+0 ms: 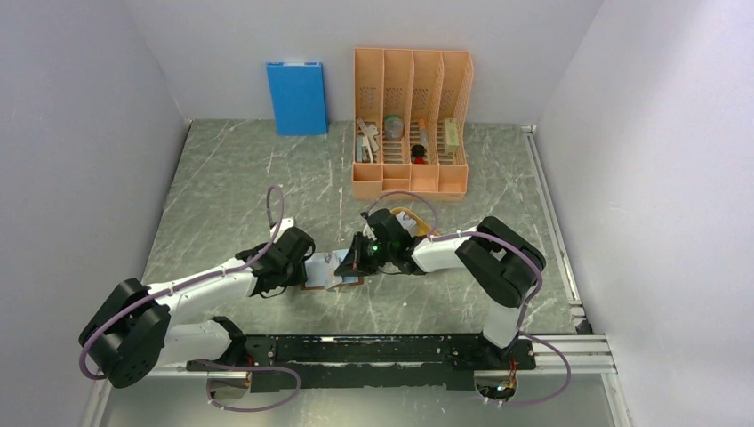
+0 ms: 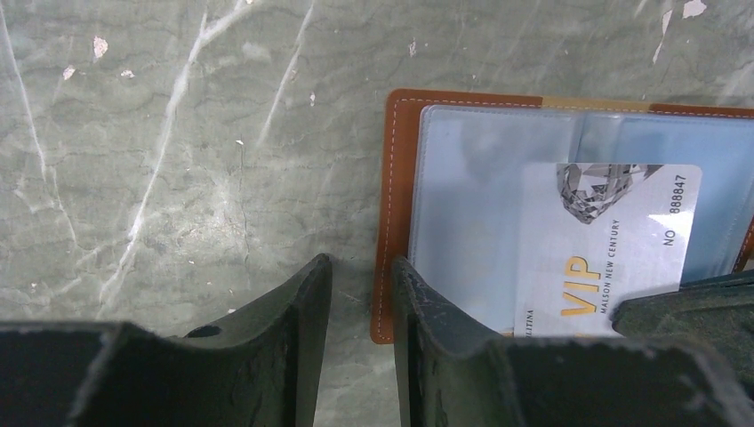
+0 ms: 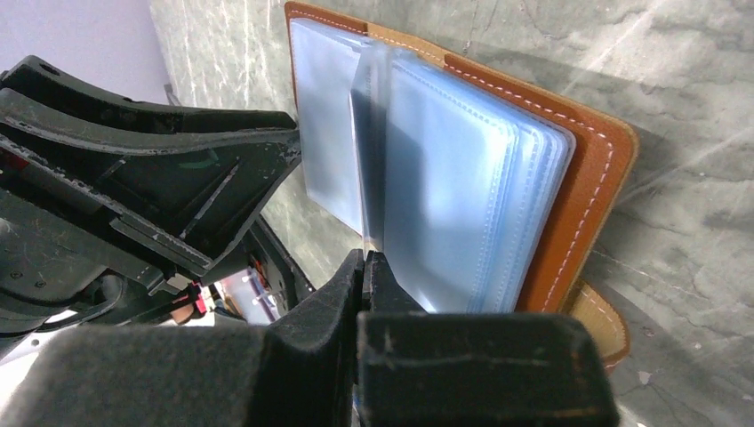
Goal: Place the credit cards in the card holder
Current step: Insert the credit card into the card holder.
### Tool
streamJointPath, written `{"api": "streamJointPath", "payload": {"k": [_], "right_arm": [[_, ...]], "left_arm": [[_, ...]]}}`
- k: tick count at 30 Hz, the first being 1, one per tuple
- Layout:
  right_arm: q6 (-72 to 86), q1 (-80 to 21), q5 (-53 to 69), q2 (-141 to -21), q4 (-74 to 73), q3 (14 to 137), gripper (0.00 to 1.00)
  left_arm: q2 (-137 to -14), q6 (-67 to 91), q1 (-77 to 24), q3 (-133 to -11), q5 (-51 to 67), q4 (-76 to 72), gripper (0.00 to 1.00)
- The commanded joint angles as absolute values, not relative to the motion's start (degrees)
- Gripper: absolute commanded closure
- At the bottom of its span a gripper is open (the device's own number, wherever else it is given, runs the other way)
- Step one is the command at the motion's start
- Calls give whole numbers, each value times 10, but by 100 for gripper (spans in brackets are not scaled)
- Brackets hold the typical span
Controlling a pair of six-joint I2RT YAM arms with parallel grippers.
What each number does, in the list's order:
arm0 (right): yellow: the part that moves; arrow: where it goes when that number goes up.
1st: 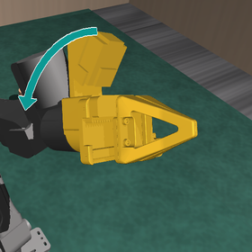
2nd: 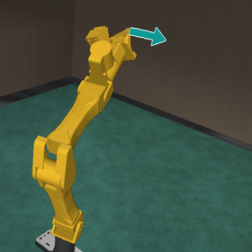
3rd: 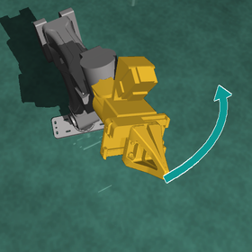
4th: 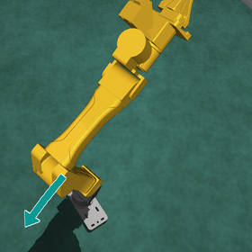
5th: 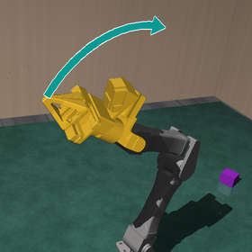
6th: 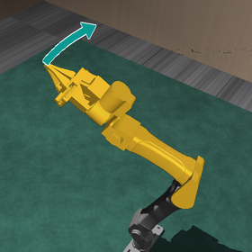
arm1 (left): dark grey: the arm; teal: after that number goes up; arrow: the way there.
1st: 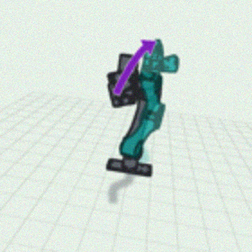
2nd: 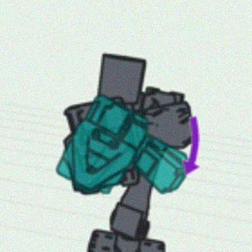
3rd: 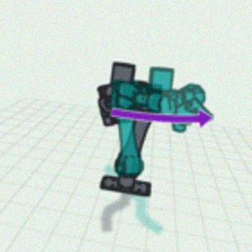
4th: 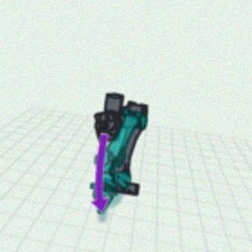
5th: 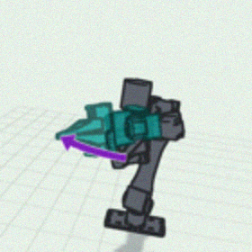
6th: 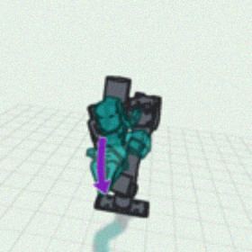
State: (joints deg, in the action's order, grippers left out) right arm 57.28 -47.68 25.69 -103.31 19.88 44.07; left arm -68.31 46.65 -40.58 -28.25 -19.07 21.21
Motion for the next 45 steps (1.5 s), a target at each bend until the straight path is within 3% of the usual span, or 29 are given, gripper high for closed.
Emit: {"api": "streamJointPath", "payload": {"k": [1,45], "right_arm": [[587,-475,236,-1037,221,427,100],[621,-482,222,-1063,247,419,100]], "left_arm": [[-695,462,-402,-278,-171,212,63],[-692,465,-403,-266,-145,194,65]]}}
